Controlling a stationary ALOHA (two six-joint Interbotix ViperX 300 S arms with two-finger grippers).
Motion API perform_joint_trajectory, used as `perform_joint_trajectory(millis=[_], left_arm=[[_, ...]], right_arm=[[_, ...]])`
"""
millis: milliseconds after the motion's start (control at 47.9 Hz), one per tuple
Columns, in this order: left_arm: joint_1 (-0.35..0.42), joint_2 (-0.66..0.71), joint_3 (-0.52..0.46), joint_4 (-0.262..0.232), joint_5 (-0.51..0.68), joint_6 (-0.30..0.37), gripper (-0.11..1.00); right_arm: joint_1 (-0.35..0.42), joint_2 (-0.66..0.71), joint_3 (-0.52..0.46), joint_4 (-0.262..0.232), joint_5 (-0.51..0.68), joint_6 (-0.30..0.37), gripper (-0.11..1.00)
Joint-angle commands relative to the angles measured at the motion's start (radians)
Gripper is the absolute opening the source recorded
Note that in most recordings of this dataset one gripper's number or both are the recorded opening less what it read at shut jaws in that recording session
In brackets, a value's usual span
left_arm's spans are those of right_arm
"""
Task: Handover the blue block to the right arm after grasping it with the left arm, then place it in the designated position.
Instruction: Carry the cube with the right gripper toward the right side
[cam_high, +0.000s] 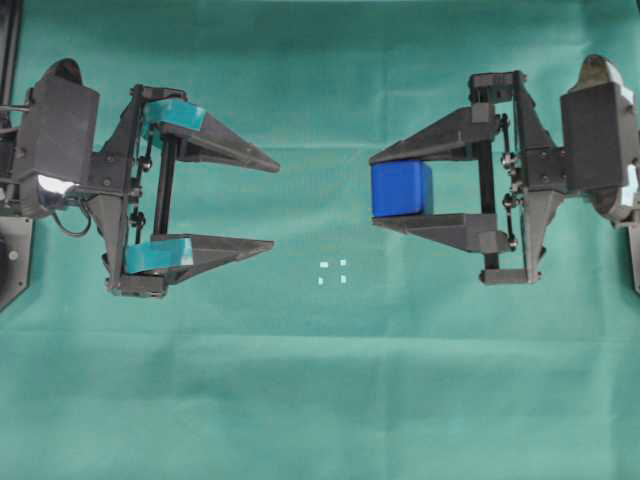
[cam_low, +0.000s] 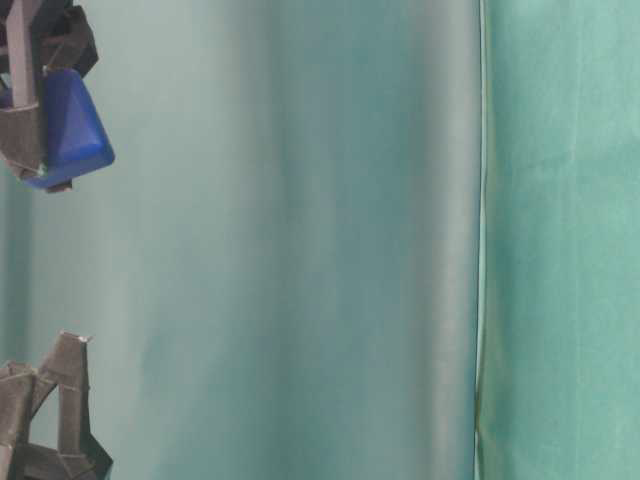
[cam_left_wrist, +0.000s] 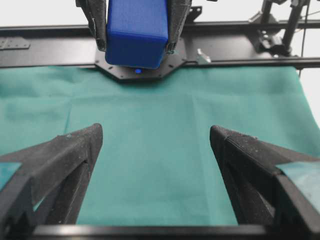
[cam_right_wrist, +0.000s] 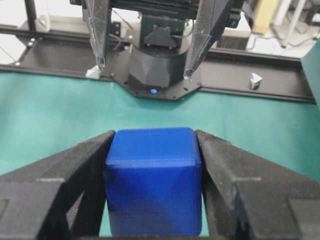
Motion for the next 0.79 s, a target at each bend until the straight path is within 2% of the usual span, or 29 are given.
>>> perform_joint_trajectory(millis=[0,480,772], left_arm=[[-0.003,-0.006,-0.026,0.0,-0.003,0.0,0.99],[-0.002,-0.006,-0.026,0.0,-0.005,0.0,0.99],[-0.002,-0.006,-0.026,0.0,-0.003,0.0,0.99]], right_arm=[[0.005,-0.014,-0.011,0.005,-0.003,0.002,0.51],[0.012,-0.014,-0.012,0.006,0.037,0.005,0.51],[0.044,0.003,-0.02,0.037,0.173,0.005,0.51]])
